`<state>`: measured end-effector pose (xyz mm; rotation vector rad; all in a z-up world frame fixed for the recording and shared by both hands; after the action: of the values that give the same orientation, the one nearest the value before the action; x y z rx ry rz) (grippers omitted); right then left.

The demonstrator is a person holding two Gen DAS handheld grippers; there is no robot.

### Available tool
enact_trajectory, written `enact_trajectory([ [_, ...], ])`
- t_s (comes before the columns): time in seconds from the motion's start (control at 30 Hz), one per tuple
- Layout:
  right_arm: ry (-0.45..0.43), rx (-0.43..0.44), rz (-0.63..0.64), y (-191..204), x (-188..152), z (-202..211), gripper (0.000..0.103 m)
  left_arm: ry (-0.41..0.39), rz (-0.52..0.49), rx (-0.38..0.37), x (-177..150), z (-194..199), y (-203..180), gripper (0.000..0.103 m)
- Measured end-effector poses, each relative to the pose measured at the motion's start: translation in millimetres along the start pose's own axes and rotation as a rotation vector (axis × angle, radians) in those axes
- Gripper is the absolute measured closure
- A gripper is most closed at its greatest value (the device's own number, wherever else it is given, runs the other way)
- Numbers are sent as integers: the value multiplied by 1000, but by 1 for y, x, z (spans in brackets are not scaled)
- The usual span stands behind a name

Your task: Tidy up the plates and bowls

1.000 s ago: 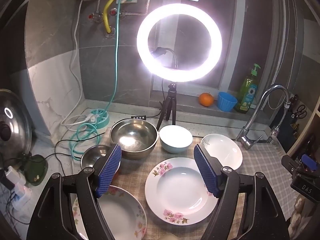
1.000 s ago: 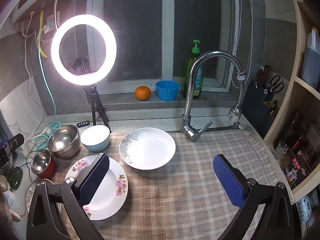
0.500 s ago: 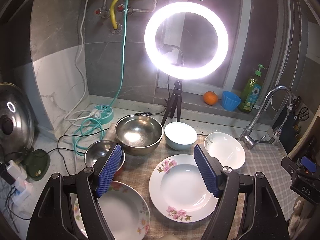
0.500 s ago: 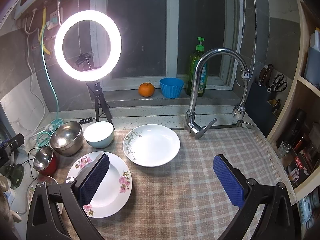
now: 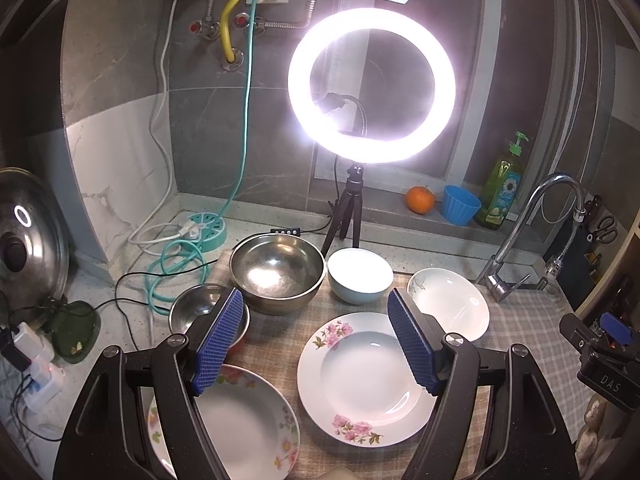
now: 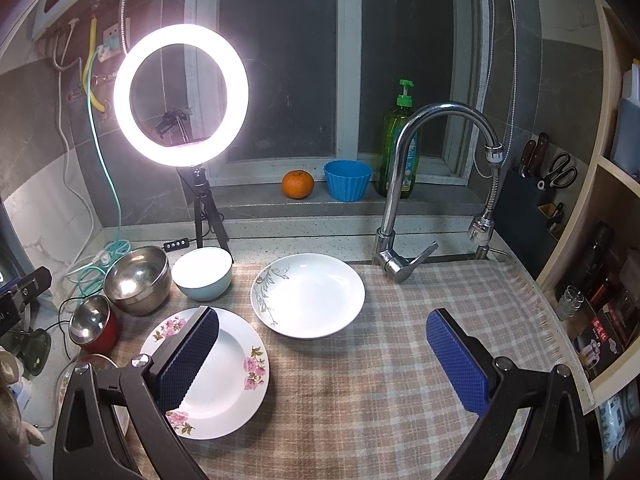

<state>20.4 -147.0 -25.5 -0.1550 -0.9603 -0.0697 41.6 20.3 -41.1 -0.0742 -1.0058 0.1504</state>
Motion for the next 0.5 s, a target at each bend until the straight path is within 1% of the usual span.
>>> enact_trajectory([
  [0.5, 5, 6, -4, 1, -2, -3, 0, 1, -3, 2, 1, 0, 0, 28],
])
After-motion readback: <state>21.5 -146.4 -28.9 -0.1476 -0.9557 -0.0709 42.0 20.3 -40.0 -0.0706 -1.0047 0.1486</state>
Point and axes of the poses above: each gripper's, at about its wrist camera, not at the fingertips, and z roughly against the way its jaws point, y to its left, x to its top, the point moved 6 cm from there along -z, roughly the way its jaws point, and after that the axes turned 3 degrees about -y, right-handed, at the moved point
